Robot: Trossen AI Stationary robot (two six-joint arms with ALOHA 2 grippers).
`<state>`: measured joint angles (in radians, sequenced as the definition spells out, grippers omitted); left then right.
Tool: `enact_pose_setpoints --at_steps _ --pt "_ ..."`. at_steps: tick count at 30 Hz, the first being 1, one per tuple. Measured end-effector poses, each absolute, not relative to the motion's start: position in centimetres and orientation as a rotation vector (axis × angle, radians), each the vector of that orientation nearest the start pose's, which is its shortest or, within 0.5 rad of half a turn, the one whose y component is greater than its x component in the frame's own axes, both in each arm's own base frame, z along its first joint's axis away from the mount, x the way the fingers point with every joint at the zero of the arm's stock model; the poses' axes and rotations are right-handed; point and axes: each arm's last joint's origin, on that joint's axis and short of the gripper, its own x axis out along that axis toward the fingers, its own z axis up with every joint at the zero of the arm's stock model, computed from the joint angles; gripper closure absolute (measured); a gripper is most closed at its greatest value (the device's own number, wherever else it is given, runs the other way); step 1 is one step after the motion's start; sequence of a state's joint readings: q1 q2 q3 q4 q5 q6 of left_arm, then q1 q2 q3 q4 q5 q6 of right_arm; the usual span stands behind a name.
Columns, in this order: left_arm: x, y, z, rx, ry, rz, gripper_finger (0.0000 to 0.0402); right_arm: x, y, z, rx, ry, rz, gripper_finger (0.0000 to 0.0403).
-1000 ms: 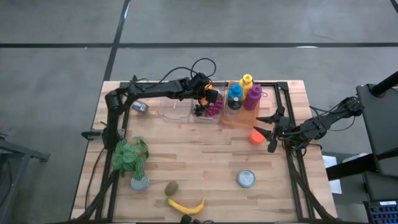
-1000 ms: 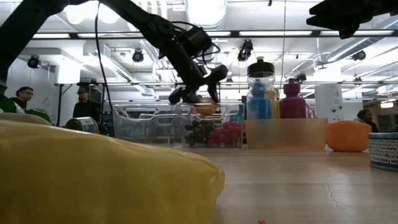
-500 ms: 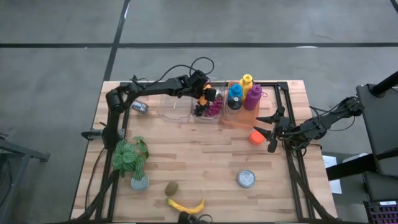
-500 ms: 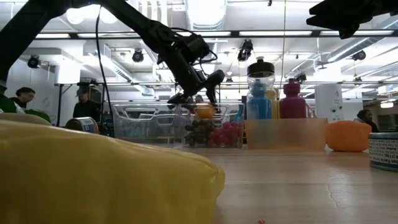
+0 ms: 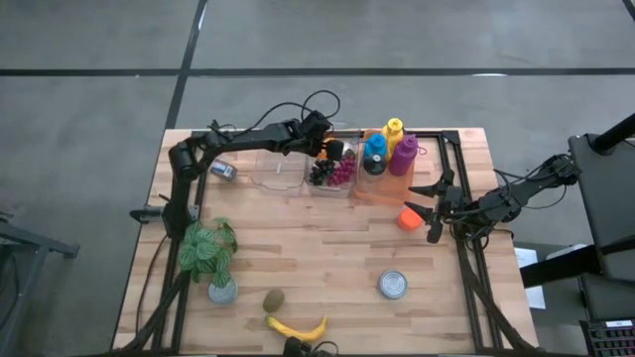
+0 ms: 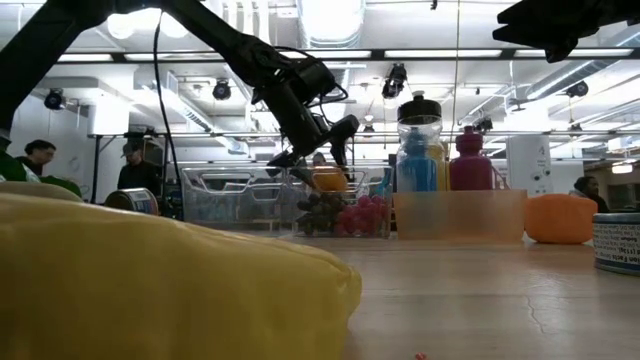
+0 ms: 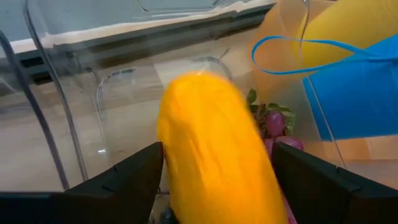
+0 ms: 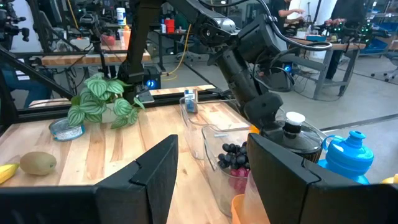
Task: Pick & Place Food Item
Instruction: Put the yellow mango into the right transparent bin, then put the brown kiwi into the right transparent bin
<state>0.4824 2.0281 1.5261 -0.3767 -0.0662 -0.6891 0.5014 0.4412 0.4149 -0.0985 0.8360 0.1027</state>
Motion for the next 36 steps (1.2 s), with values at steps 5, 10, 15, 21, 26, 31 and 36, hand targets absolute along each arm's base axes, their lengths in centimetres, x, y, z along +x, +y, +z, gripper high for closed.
enact_pose_setpoints --at_steps 5,10,15,21,26,31,36 --pt "39.1 20.6 20.1 -0.815 0.665 0.790 0.0097 11.1 3.6 25.9 0.023 0.081 -0.339 0.0213" --pt "39.1 20.6 20.1 -0.816 0.666 0.787 0.0096 11.1 3.6 25.9 0.023 0.081 -0.339 0.0213" --pt "39.1 20.5 20.4 -0.795 0.669 0.771 0.0096 11.1 3.6 25.9 0.023 0.081 -0.339 0.0213" --pt "38.8 19.6 22.4 -0.775 0.657 0.736 0.0096 11.1 3.6 25.9 0.024 0.081 -0.339 0.0213" --pt "38.7 17.9 23.8 -0.774 0.677 0.688 0.0096 11.1 3.6 25.9 0.023 0.082 -0.339 0.0213" --pt "38.8 15.2 24.9 -0.700 0.734 0.616 0.0096 11.1 3.6 25.9 0.023 0.082 -0.339 0.0213" --pt "39.5 11.2 26.3 -0.524 0.734 0.588 0.0096 11.1 3.6 25.9 0.024 0.081 -0.339 0.0213"
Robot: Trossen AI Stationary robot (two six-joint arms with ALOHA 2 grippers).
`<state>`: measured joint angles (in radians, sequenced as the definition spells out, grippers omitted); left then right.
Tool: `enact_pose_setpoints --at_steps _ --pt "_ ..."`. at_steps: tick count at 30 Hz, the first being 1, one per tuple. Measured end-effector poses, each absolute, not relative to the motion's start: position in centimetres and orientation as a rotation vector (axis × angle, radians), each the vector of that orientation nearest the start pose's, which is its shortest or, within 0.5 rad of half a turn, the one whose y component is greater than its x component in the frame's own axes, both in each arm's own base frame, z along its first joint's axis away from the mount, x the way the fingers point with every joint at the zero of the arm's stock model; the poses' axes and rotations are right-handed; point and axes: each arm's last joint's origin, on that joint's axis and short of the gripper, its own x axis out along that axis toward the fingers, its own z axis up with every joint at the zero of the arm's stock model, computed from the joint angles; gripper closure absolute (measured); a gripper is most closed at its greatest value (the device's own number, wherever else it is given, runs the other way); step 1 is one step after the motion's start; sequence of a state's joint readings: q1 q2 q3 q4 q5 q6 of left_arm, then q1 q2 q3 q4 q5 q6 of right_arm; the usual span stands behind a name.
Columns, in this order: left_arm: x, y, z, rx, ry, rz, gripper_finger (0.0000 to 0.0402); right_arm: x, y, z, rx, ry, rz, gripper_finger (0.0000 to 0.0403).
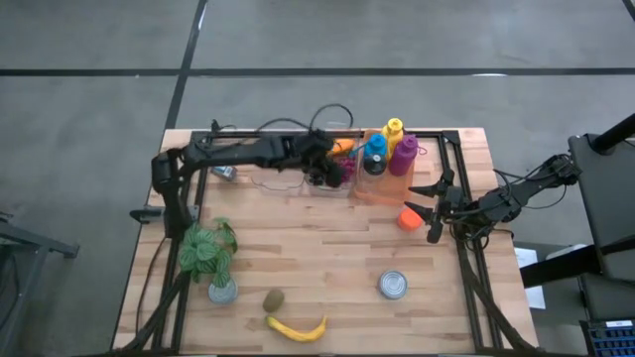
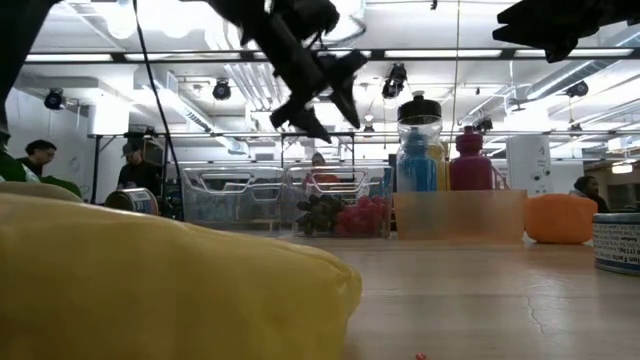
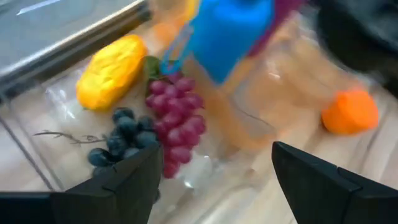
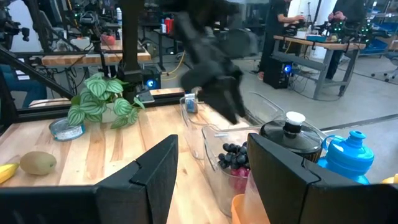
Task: Pick & Place Food Item
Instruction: Put the brown kiwi into the right transparent bin
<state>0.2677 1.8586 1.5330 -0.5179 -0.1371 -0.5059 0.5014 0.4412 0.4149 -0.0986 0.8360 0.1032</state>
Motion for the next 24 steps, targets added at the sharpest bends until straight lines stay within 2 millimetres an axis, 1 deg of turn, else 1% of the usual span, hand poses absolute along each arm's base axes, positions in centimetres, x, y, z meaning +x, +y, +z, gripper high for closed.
enact_pose_setpoints --at_steps 3,6,9,11,15,19,24 --pt "39.8 8.1 26.8 -0.418 0.751 0.568 0.0096 11.1 3.6 25.9 0.023 0.081 -0.339 0.0213" --pt "39.5 5.0 27.2 -0.345 0.791 0.558 0.0096 11.1 3.6 25.9 0.024 0.081 -0.339 0.0213" --pt "38.8 2.2 27.6 -0.323 0.835 0.547 0.0096 11.1 3.6 25.9 0.025 0.081 -0.339 0.0213" --pt "38.1 0.7 27.9 -0.331 0.858 0.555 0.0096 11.1 3.6 25.9 0.023 0.082 -0.339 0.0213" --pt "36.5 -1.3 28.5 -0.372 0.916 0.585 0.0096 11.1 3.6 25.9 0.024 0.082 -0.339 0.0213" --pt "35.0 -3.2 28.2 -0.461 1.006 0.650 0.0096 11.1 3.6 25.9 0.023 0.082 -0.339 0.0213" --pt "33.2 -4.7 27.7 -0.648 1.216 0.673 0.0096 11.0 3.6 25.9 0.025 0.081 -0.339 0.0213"
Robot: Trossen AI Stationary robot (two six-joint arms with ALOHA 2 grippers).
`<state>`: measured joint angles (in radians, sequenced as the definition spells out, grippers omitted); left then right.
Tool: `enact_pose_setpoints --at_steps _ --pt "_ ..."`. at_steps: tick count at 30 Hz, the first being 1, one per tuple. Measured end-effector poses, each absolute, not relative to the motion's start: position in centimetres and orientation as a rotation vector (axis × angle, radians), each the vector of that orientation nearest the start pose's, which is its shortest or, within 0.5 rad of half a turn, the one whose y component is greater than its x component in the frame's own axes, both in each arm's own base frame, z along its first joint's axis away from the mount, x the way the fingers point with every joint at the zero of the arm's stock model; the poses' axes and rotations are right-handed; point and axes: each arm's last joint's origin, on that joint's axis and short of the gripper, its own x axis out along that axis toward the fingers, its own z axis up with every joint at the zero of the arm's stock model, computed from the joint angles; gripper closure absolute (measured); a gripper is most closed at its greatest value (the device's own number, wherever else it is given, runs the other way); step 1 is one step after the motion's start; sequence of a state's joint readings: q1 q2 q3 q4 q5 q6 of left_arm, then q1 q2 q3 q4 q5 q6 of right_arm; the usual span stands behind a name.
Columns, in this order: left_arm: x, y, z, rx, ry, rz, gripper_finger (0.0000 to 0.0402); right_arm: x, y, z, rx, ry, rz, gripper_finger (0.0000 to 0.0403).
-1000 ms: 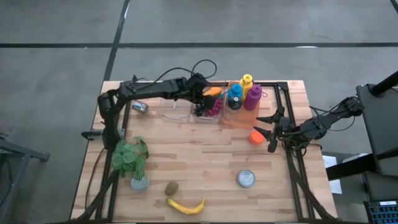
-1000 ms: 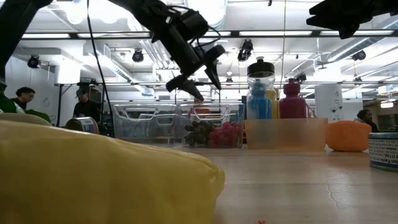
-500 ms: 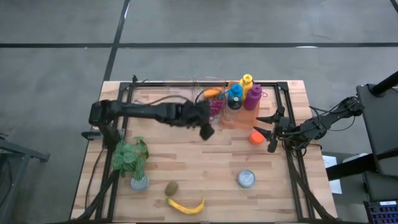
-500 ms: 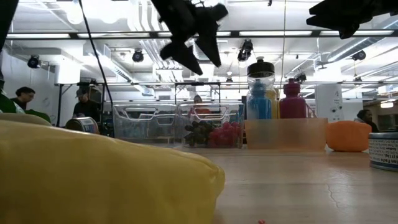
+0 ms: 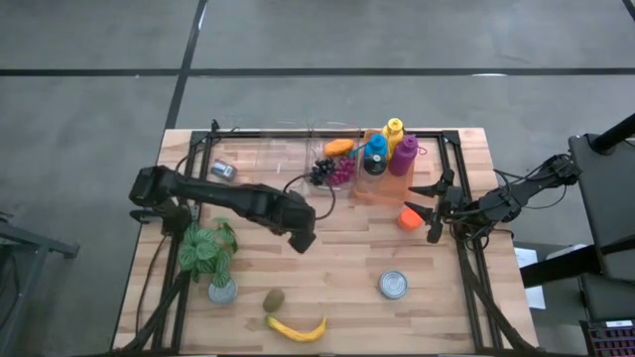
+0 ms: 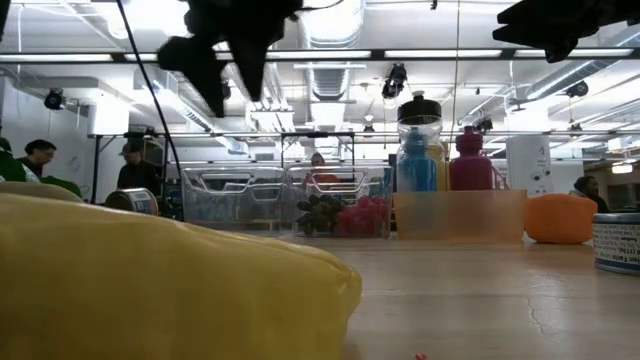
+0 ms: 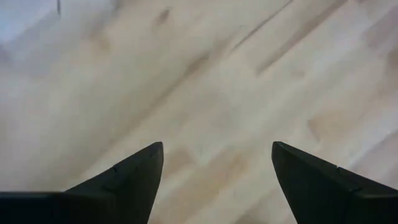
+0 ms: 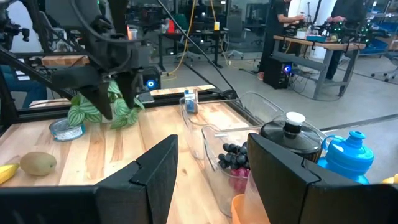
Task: Pick & Place Food Item
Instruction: Put the brown kiwi into the right transparent bin
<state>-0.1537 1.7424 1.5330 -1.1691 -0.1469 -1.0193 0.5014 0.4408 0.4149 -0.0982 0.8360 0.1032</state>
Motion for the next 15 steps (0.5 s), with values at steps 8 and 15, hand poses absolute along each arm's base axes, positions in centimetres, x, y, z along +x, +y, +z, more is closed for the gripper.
enact_pose_setpoints --at_steps 8,15 --pt "32.5 -8.2 27.7 -0.710 1.246 0.644 0.0096 11.1 3.6 25.9 0.024 0.081 -0.339 0.0213" --pt "31.4 -12.1 27.6 -0.756 1.229 0.657 0.0096 11.1 3.6 25.9 0.024 0.081 -0.339 0.0213"
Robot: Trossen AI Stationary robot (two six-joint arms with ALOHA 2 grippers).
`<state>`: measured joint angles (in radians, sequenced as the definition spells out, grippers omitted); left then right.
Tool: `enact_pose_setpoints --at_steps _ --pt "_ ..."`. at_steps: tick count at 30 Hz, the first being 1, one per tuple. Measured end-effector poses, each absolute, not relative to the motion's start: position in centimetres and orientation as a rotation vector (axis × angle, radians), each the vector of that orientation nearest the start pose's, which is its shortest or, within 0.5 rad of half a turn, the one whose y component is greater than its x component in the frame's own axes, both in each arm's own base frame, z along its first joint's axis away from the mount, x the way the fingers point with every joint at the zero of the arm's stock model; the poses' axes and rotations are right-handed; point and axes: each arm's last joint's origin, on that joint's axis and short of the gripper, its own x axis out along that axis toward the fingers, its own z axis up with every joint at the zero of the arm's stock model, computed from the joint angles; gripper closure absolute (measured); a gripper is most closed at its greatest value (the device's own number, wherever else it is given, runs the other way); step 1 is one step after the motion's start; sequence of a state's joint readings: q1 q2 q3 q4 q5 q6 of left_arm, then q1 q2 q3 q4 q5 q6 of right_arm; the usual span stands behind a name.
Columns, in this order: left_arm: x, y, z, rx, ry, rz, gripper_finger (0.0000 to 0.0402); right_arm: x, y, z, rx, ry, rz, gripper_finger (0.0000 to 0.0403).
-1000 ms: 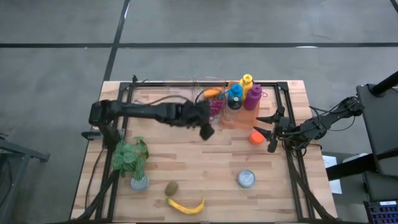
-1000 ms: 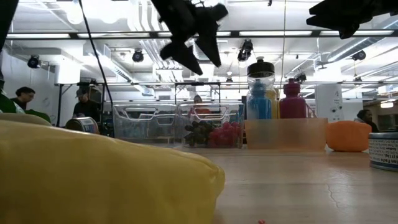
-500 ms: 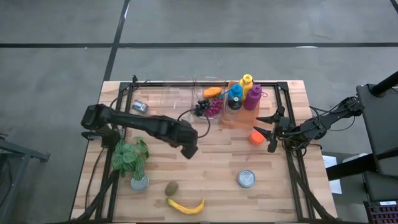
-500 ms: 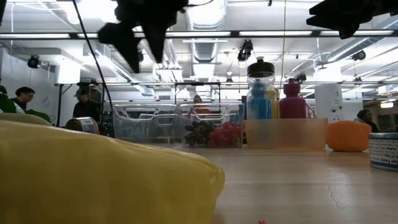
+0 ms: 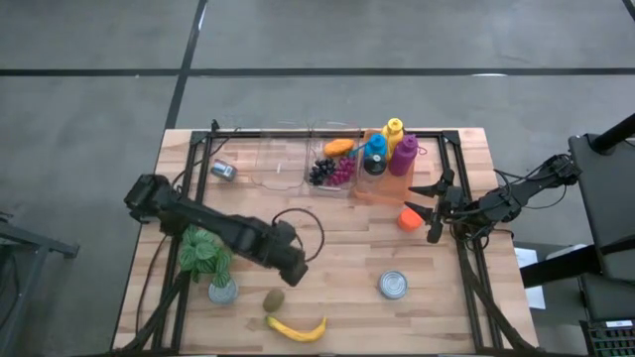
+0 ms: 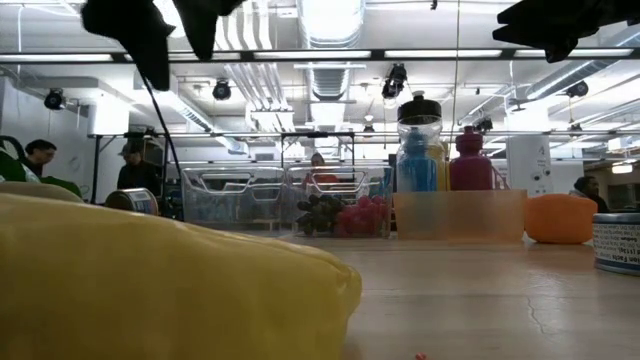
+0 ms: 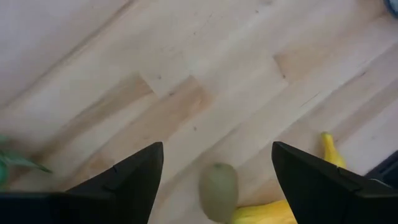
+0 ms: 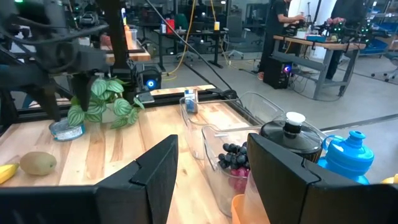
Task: Pick & Place Food Item
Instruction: Put the brown kiwi into the right transparent bin
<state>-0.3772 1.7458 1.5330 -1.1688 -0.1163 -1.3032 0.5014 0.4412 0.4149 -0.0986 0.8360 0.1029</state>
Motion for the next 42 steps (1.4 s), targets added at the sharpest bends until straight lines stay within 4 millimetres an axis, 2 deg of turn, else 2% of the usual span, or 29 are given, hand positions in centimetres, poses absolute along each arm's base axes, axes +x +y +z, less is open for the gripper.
enact_pose_setpoints --at_steps 6,11,18,32,36,42 --pt "30.6 -15.0 27.3 -0.799 1.200 0.665 0.0096 11.1 3.6 25.9 0.023 0.081 -0.339 0.0213" --pt "30.2 -17.5 26.0 -0.831 1.211 0.686 0.0096 11.1 3.6 25.9 0.023 0.081 -0.339 0.0213" --pt "29.9 -19.8 24.5 -0.864 1.238 0.703 0.0096 11.1 3.6 25.9 0.024 0.082 -0.339 0.0213" --pt "30.6 -21.0 21.2 -0.818 1.327 0.755 0.0096 11.1 3.6 25.9 0.024 0.081 -0.339 0.0213" --pt "30.5 -21.0 20.5 -0.852 1.320 0.768 0.0096 11.1 3.6 25.9 0.025 0.081 -0.339 0.0213" --pt "30.4 -21.2 18.1 -0.940 1.332 0.727 0.0096 11.1 3.6 25.9 0.023 0.081 -0.339 0.0213"
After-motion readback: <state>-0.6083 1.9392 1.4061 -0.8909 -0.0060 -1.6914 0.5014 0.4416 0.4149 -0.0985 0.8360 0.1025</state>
